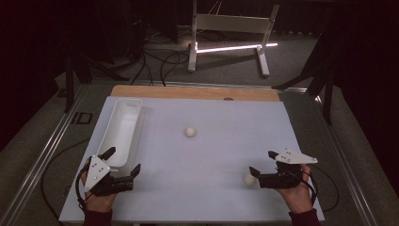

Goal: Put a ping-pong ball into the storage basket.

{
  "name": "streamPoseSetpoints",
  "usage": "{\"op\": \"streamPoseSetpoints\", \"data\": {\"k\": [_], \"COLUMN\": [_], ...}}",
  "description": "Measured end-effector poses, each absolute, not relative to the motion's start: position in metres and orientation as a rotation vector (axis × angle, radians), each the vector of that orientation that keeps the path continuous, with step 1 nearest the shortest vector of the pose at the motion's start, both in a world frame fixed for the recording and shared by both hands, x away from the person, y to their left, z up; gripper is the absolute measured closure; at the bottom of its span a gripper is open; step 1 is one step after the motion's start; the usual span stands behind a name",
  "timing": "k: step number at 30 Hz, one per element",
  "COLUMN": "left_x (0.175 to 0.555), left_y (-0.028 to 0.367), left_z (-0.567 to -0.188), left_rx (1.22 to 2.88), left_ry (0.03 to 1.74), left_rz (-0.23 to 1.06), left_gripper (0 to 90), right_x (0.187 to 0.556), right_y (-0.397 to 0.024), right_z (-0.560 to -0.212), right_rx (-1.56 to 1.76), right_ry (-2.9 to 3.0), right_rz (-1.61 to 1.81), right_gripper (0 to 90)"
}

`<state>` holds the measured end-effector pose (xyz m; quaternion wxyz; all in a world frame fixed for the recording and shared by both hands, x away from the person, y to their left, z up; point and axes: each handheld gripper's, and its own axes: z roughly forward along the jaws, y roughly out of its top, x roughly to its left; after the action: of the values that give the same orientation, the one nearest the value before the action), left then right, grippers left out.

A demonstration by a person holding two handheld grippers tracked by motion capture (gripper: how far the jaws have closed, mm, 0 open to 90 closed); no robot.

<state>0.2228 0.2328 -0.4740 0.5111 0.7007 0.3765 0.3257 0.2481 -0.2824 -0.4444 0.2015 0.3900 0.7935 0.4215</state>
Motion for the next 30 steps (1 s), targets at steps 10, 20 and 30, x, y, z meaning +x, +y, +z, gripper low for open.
{"op": "streamPoseSetpoints", "data": {"k": [10, 20, 30], "left_x": [0.223, 0.223, 0.223], "left_y": [0.233, 0.233, 0.234], "left_z": [-0.474, -0.475, -0.474], "left_rx": [1.684, 1.686, 1.685], "left_ry": [0.906, 0.909, 0.909], "left_rz": [0.778, 0.774, 0.773], "left_gripper": [1.0, 1.0, 1.0], "right_x": [0.255, 0.259, 0.264], "right_y": [-0.282, -0.28, -0.281], "right_z": [-0.442, -0.442, -0.444], "right_rx": [1.101, 1.102, 1.107], "right_ry": [2.252, 2.301, 2.366], "right_rz": [1.123, 1.088, 1.055], "right_gripper": [7.2, 7.2, 7.2]}}
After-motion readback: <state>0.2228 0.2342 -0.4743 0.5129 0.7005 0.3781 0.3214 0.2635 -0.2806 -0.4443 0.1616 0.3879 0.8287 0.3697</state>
